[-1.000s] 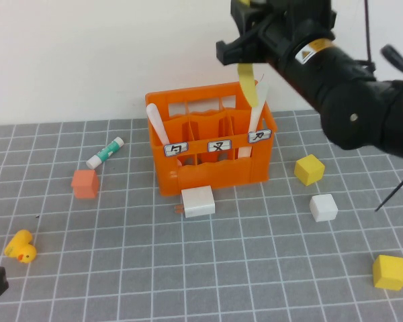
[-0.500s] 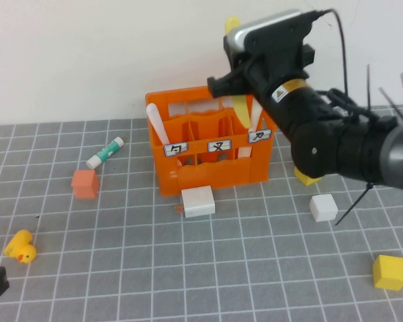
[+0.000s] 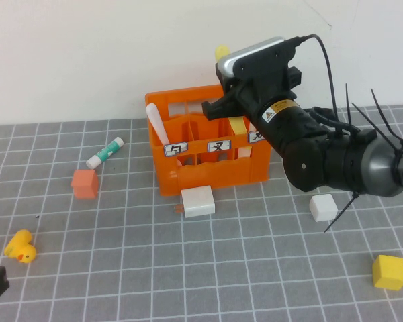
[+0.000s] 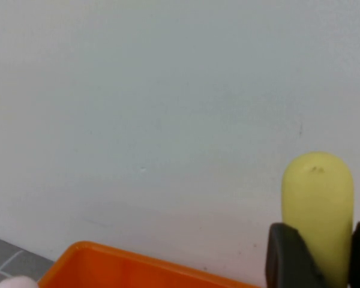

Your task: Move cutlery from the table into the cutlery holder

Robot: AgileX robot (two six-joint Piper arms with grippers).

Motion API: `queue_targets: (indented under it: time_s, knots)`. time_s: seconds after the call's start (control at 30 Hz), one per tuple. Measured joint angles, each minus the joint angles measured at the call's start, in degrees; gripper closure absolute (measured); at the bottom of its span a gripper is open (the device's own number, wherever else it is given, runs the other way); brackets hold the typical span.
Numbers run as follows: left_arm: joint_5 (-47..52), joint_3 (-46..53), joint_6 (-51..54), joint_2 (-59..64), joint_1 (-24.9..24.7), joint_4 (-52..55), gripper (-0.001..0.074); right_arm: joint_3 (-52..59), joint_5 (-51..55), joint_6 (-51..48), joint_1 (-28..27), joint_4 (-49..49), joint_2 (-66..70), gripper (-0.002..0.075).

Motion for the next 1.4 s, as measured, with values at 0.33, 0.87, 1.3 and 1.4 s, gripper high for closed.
queue_targets:
  time_s: [0.33, 0.87, 1.3, 1.4]
  knots:
    - [0.0, 0.0, 0.0, 0.0, 0.0, 0.0, 0.0735, 0.0, 0.0, 0.13, 0.0, -0.08, 0.0, 0.0379]
    - [-3.25, 0.2, 0.62, -2.91, 0.0, 0.0, 0.0735, 0.59, 23.23, -2.76, 0.0, -14.01, -24.94, 0.0708]
    - [-11.1, 9.37, 5.11, -19.99, 0.0, -0.03, 0.0735, 16.57, 55.11, -4.43, 0.0, -25.24, -53.99, 0.0727]
    - [-11.92, 11.11, 5.7, -22.44, 0.0, -0.25, 0.0735, 24.05, 55.24, -4.43, 0.0, -26.12, -61.72, 0.0727]
